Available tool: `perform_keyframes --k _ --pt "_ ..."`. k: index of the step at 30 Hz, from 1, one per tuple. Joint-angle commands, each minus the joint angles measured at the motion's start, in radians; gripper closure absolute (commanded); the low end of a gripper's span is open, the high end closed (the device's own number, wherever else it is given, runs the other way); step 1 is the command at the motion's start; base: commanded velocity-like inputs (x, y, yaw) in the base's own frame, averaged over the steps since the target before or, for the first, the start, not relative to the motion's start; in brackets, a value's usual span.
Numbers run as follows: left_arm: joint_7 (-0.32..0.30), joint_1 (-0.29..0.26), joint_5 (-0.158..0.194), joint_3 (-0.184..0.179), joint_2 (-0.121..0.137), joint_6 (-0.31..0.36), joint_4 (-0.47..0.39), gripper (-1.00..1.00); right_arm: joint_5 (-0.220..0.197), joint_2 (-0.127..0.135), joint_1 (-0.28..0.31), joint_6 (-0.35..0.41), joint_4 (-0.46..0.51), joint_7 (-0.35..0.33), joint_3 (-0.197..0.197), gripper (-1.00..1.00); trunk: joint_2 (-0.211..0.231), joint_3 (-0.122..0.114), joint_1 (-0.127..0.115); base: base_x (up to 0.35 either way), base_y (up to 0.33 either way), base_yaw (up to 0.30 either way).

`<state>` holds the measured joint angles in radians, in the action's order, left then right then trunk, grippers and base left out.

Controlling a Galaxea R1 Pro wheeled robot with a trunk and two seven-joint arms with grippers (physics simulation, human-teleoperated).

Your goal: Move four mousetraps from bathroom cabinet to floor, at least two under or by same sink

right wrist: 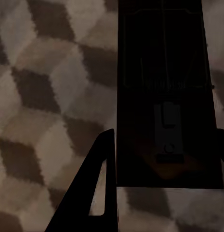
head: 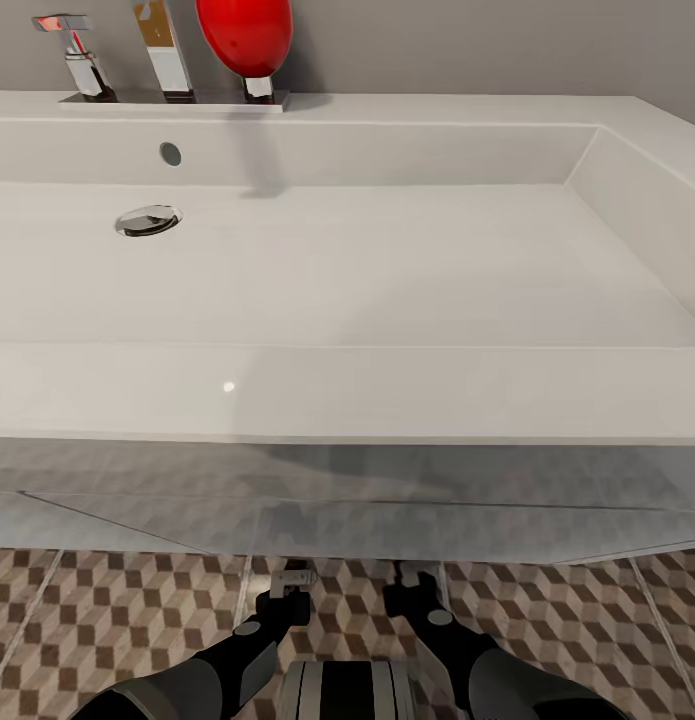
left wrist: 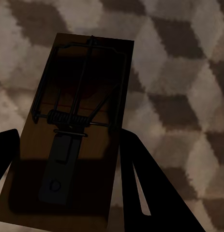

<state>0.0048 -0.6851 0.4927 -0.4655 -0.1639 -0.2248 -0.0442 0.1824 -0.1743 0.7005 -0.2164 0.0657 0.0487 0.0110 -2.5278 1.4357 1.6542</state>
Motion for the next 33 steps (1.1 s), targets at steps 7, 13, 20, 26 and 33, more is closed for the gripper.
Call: perform_keyframes --k 7,13,20,26,33 --pt "0.001 -0.001 0.006 -0.009 0.0 -0.004 0.001 1.0 0.0 0.0 0.0 0.004 0.007 -0.037 -0.004 1.0 0.0 0.001 0.0 0.0 0.0 0.0" --pt "0.001 -0.001 0.006 -0.009 0.0 -0.004 0.001 1.0 -0.083 0.0 0.0 0.03 0.008 -0.118 -0.004 1.0 0.0 0.001 0.0 0.0 0.0 0.0" --pt "0.001 -0.001 0.006 -0.009 0.0 -0.004 0.001 1.0 -0.137 0.0 0.001 0.068 0.008 -0.142 -0.003 1.0 0.0 0.001 0.0 0.0 0.0 0.0" --pt "0.0 -0.001 0.006 -0.009 0.0 -0.004 0.001 1.0 -0.144 0.0 0.001 0.071 0.006 -0.145 -0.004 1.0 0.0 0.001 0.0 0.0 0.0 0.0" --pt "0.0 -0.001 0.006 -0.009 0.0 -0.004 0.001 1.0 -0.15 0.0 0.001 0.071 0.001 -0.144 -0.005 1.0 0.0 0.001 0.0 0.0 0.0 0.0"
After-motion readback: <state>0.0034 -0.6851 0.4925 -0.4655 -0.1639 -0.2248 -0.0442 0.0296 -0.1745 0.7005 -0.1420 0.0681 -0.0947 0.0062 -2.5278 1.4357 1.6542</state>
